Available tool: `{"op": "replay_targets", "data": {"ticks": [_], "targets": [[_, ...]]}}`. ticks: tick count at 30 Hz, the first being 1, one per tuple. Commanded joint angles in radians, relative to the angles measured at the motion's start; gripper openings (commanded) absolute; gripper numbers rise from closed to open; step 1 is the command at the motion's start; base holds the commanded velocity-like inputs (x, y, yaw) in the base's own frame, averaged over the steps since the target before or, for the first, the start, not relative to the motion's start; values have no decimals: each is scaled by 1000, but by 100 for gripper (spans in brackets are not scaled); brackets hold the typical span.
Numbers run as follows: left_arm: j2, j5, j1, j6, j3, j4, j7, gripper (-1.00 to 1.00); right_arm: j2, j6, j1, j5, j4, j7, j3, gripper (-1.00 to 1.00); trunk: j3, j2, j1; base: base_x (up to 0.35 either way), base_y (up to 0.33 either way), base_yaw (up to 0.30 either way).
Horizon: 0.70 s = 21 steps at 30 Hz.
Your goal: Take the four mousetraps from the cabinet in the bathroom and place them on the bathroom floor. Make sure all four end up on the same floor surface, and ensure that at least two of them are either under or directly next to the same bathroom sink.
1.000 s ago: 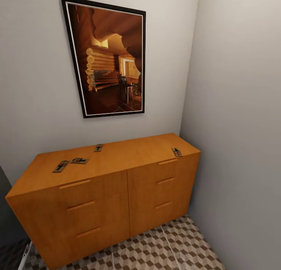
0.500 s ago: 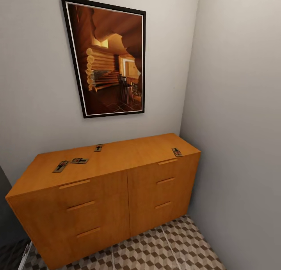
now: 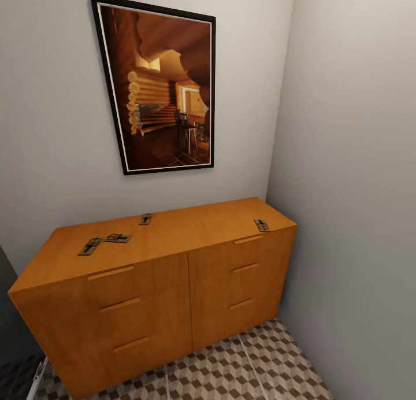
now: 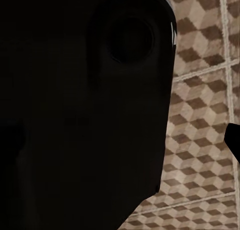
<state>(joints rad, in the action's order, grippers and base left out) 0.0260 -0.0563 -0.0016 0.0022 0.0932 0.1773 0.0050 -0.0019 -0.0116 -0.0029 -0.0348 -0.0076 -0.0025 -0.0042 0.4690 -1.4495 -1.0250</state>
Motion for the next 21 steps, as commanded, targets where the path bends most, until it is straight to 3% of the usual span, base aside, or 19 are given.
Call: {"op": "replay_targets", "data": {"ticks": [1,2,8,14,15,21], "targets": [[1,-6,0,19,5,28,1,100,0,0,-1,-5,-6,0,-1,100,1,0,0,0,0,0],[0,-4,0,86,5,118,4,100,0,6,-2,-8,-40,-4,0,100,1,0,0,0,0,0],[-18,-3,0,242,5,355,7,100,-5,75,-3,-7,-199,-15,0,100,1,0,0,0,0,0],[-30,-2,0,302,5,543,5,100,-12,205,-3,-6,-424,-18,0,100,1,0,0,0,0,0],[-30,-2,0,302,5,543,5,100,-12,205,-3,-6,-424,-18,0,100,1,0,0,0,0,0],[-30,-2,0,325,5,684,2,100,-14,364,-3,-6,-669,-19,0,100,1,0,0,0,0,0]]}}
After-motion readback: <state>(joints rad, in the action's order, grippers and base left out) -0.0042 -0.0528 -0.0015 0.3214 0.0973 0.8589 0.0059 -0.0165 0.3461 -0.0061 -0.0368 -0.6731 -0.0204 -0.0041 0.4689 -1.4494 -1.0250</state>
